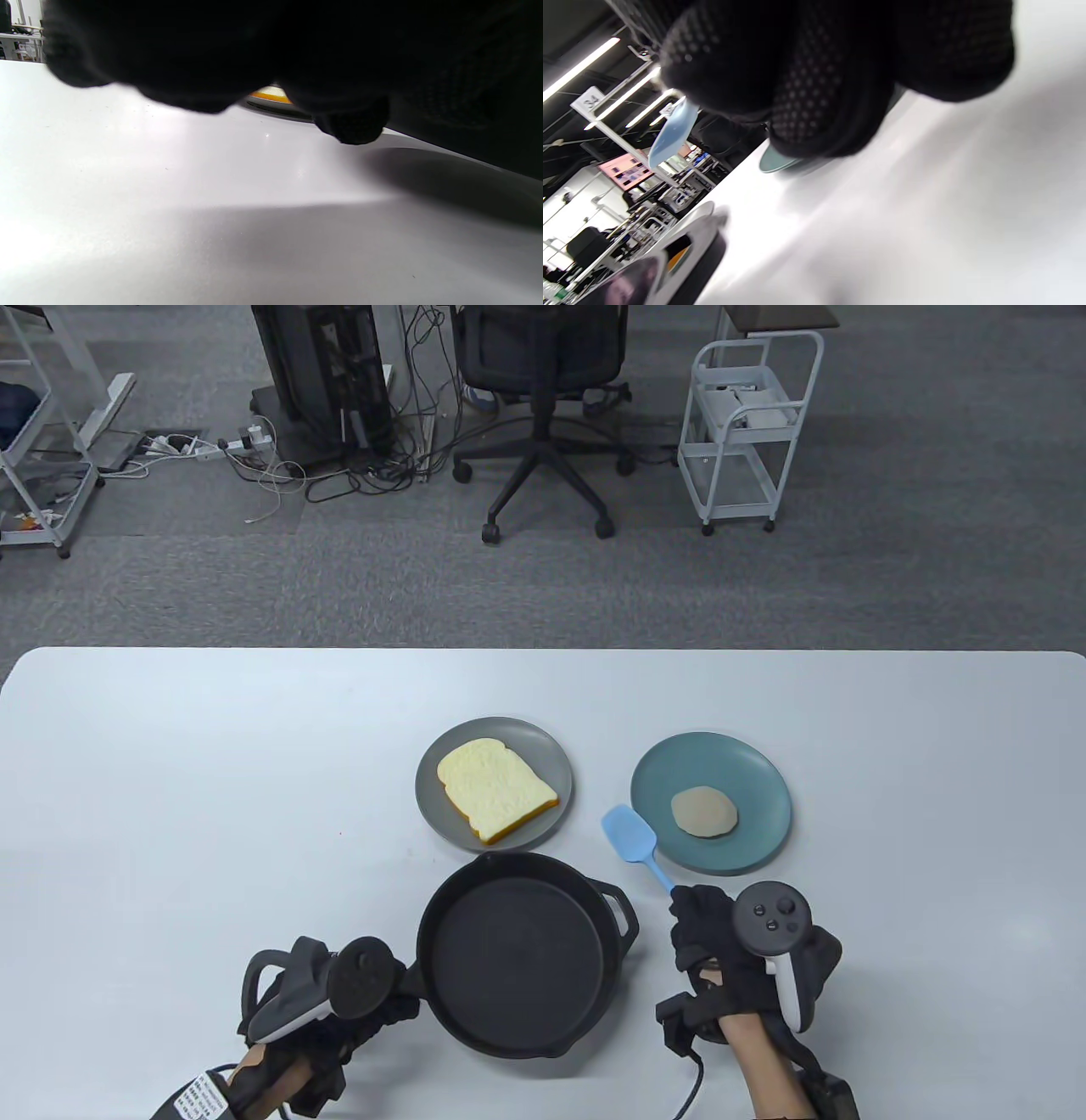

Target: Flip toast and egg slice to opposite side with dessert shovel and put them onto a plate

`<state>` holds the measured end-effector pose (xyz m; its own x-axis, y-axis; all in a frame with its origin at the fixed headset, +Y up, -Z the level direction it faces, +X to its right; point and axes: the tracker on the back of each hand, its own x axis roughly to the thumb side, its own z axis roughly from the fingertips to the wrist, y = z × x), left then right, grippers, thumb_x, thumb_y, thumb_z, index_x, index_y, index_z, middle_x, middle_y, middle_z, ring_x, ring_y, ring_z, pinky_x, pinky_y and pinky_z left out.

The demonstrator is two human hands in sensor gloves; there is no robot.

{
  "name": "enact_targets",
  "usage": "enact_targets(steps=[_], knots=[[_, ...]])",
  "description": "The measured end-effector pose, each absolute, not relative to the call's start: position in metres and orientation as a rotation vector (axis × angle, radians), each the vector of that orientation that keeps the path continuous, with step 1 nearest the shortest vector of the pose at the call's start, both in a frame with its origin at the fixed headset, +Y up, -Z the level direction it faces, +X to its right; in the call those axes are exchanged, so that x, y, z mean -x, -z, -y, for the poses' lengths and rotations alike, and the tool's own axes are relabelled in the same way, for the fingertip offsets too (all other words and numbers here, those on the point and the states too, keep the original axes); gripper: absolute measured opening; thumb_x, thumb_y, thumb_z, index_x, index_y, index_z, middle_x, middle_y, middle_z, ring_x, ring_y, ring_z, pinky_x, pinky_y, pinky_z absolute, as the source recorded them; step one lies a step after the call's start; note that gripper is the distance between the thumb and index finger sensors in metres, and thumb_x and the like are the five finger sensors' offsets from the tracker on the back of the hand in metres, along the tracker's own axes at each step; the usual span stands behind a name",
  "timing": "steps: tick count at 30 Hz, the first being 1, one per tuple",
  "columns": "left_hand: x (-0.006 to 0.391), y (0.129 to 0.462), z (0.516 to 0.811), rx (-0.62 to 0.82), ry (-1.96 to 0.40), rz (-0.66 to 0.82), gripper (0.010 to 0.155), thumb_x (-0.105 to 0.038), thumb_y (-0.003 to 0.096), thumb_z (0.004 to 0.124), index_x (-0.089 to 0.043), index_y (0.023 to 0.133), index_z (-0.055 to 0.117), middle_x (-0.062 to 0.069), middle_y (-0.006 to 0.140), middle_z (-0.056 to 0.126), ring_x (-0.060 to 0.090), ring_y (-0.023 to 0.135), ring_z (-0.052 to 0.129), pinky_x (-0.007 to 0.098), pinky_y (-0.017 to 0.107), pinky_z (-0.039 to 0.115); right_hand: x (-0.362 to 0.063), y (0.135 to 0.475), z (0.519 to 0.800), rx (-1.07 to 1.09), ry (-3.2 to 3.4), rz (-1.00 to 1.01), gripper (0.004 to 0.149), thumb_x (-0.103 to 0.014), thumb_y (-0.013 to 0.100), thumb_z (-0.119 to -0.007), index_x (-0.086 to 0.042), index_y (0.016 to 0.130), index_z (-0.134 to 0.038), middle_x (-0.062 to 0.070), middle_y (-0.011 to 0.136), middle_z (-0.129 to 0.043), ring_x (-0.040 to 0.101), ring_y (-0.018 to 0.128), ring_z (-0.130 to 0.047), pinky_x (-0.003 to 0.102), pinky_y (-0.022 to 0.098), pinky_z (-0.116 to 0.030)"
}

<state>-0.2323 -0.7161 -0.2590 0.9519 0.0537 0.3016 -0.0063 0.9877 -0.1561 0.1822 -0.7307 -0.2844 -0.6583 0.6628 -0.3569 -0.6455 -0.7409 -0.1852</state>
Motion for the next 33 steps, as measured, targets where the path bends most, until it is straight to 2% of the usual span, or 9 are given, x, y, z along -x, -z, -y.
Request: enact_targets(steps=[10,17,19,21,25,28,30,33], knots=[[0.227,0.263,0.735,0.240,0.032,0.330,0.050,-0.063,0.0283,0.082,-0.033,0.065,0.097,-0.012,0.027,0.103,0.018,0.018,0.105,0.042,0.040,0.089,-0.192,0.285,0.736,0.562,-2.313,0.036,0.049,-0.051,0.045,-0.074,-0.015,0.073,-0.094,-0.011,0.035,-0.104,0.015,0.031,-0.107,0.037,0.026,-0.089],[0.222,0.264,0.749,0.251,0.201,0.298,0.052,-0.063,0.0296,0.078,-0.035,0.071,0.094,-0.008,0.043,0.107,0.023,0.035,0.108,0.046,0.049,0.085,-0.191,0.285,0.736,0.557,-2.325,0.034,0.049,-0.051,0.045,-0.074,-0.015,0.073,-0.094,-0.011,0.035,-0.104,0.015,0.031,-0.108,0.037,0.027,-0.089],[0.220,0.264,0.750,0.256,0.235,0.289,0.052,-0.064,0.0295,0.077,-0.038,0.071,0.093,-0.007,0.049,0.107,0.024,0.042,0.109,0.046,0.052,0.084,-0.191,0.285,0.736,0.556,-2.326,0.036,0.049,-0.051,0.045,-0.074,-0.015,0.073,-0.094,-0.011,0.035,-0.104,0.015,0.031,-0.108,0.037,0.027,-0.089],[0.220,0.264,0.748,0.257,0.255,0.281,0.057,-0.068,0.0276,0.074,-0.039,0.073,0.092,-0.006,0.061,0.106,0.026,0.055,0.107,0.049,0.058,0.080,-0.191,0.285,0.736,0.557,-2.324,0.032,0.049,-0.051,0.045,-0.074,-0.015,0.073,-0.094,-0.011,0.035,-0.104,0.015,0.031,-0.108,0.037,0.026,-0.089],[0.228,0.263,0.735,0.248,0.269,0.245,0.076,-0.074,0.0245,0.064,-0.040,0.090,0.082,-0.002,0.084,0.098,0.031,0.079,0.098,0.052,0.068,0.071,-0.191,0.285,0.736,0.559,-2.320,0.028,0.049,-0.051,0.045,-0.074,-0.016,0.073,-0.094,-0.011,0.035,-0.104,0.015,0.031,-0.108,0.037,0.027,-0.089],[0.244,0.268,0.725,0.221,0.119,0.209,0.081,-0.074,0.0248,0.061,-0.038,0.096,0.078,0.004,0.098,0.090,0.037,0.093,0.087,0.058,0.074,0.062,-0.191,0.285,0.736,0.561,-2.323,0.027,0.049,-0.051,0.045,-0.074,-0.015,0.073,-0.094,-0.011,0.036,-0.104,0.015,0.031,-0.108,0.037,0.027,-0.089],[0.257,0.274,0.722,0.211,0.044,0.193,0.083,-0.074,0.0245,0.059,-0.044,0.102,0.067,0.005,0.115,0.070,0.040,0.109,0.063,0.063,0.080,0.045,-0.191,0.285,0.737,0.566,-2.323,0.030,0.049,-0.051,0.045,-0.074,-0.016,0.073,-0.094,-0.011,0.036,-0.104,0.015,0.031,-0.108,0.037,0.027,-0.089],[0.277,0.284,0.719,0.136,-0.018,0.153,0.088,-0.074,0.0247,0.057,-0.047,0.107,0.049,0.003,0.124,0.043,0.041,0.117,0.033,0.065,0.082,0.027,-0.191,0.287,0.739,0.578,-2.319,0.018,0.049,-0.051,0.045,-0.074,-0.015,0.074,-0.094,-0.011,0.036,-0.105,0.015,0.032,-0.108,0.037,0.027,-0.089]])
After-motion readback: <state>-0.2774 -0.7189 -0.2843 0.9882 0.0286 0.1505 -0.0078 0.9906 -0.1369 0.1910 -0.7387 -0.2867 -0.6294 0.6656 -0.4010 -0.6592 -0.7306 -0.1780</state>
